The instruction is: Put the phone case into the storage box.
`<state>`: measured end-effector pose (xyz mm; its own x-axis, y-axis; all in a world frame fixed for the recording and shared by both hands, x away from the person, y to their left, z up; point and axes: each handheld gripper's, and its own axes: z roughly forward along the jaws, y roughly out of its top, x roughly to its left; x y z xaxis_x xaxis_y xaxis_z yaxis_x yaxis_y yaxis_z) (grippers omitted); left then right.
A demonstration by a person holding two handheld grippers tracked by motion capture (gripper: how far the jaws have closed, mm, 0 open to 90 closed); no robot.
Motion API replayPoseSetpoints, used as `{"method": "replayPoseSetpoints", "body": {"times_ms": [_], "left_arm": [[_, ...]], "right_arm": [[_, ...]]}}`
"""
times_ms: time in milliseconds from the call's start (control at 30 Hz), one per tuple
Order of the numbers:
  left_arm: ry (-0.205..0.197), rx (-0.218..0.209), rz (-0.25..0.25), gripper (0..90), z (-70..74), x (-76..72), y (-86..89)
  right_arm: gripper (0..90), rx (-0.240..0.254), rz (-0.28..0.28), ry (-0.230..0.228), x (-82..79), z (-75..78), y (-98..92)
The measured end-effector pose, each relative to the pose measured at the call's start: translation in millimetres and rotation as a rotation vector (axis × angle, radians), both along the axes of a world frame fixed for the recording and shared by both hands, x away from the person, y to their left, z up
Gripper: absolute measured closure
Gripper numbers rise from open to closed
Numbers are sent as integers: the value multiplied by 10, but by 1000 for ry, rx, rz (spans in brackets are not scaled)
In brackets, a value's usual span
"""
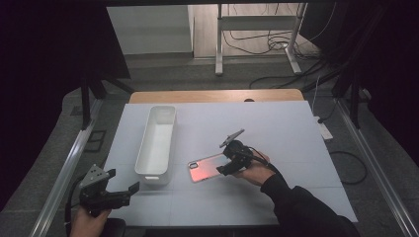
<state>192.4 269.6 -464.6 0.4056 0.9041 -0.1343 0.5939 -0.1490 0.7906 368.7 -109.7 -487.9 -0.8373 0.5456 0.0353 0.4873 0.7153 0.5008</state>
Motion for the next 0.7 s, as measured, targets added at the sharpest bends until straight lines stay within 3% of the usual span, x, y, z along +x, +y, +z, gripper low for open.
{"method": "replayPoseSetpoints", "body": {"times_ms": [133,200,700], "left_arm": [[-1,-1,0,40,0,0,1],[-1,0,-1,40,0,-1,0],[-1,4,-4,42,0,1,-6]], "right_arm": [[754,-12,39,32,33,-10,9],[876,-14,44,38,50,-20,15],[896,-46,50,56,124,-153,26]]}}
